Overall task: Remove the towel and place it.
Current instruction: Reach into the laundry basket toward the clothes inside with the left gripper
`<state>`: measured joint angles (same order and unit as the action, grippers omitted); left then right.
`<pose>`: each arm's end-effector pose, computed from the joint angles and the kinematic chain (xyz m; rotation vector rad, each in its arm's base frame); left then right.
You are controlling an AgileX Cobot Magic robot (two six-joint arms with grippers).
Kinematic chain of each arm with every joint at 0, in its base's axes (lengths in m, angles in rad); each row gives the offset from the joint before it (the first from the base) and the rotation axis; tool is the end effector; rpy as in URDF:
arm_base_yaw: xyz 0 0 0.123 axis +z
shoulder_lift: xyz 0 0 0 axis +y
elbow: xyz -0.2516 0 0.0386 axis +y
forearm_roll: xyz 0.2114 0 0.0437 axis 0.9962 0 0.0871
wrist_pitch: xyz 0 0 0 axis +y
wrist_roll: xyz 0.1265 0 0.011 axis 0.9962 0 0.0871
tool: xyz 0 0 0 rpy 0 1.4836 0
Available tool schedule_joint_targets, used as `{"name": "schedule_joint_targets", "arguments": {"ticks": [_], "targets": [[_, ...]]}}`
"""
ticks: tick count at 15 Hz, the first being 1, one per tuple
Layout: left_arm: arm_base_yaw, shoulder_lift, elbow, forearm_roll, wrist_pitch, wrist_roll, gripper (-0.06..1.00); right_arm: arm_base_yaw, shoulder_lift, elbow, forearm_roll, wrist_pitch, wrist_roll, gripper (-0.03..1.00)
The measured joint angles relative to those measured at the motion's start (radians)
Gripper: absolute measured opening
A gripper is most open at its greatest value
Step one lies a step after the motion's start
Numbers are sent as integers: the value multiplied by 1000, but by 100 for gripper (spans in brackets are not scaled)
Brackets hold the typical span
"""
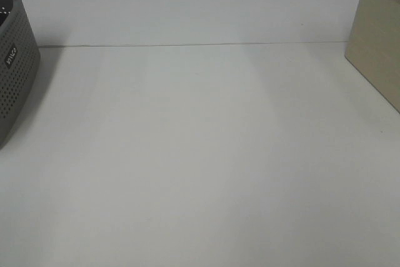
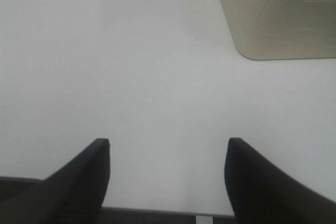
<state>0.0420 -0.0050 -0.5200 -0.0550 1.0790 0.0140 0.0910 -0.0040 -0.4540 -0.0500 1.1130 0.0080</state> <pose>0.0227 -0.0052 0.2471 -0.0246 2.0364 -0.0305 0.0259 -0.0034 0.2250 -0.0860 2.1357 -0.0028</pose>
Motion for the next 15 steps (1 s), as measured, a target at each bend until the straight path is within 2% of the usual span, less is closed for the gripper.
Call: {"name": "schedule_joint_targets", "arguments": {"ticks": [4,7,15], "targets": [[0,0,0,3,0,7,99,0,0,0,0,0,0,63],[0,0,0,75,0,48,99,0,0,0,0,0,0,63],[0,0,0,61,0,54,99,0,0,0,0,0,0,63]]}}
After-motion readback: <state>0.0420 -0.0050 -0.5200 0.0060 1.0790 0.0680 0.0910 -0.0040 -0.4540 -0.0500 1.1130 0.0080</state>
